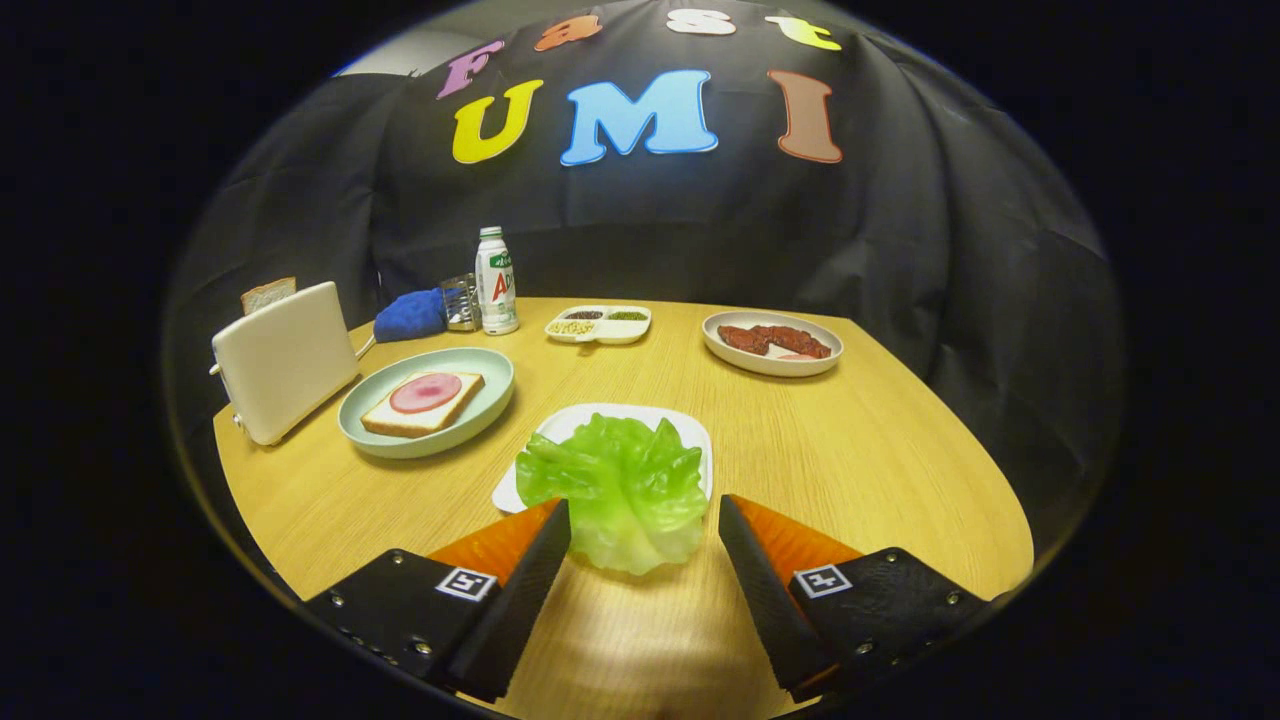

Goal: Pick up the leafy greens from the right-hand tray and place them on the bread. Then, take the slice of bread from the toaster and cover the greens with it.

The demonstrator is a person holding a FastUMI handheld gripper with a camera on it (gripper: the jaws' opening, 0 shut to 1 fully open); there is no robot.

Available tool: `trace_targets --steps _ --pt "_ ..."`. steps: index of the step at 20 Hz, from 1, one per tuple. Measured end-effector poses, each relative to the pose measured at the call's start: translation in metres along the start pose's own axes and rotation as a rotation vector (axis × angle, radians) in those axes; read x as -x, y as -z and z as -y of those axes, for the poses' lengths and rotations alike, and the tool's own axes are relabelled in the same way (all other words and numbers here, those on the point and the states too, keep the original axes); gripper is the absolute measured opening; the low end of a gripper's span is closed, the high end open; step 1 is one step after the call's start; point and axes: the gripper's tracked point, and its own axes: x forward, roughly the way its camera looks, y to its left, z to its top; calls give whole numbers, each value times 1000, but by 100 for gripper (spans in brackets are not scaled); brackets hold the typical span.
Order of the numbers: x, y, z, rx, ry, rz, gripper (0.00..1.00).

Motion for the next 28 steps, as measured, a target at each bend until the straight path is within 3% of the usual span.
trace_targets --steps 2,5,8,9,19,28 --pt "-5 8 0 -11 0 -53 76" --pt "-7 9 -6 -33 -44 -77 13" --pt "3 -4 1 4 -27 -20 13" --pt "4 -5 0 23 -24 -6 1" --pt "18 -34 -25 38 -55 68 1" --pt "11 -78 -88 73 -133 129 1"
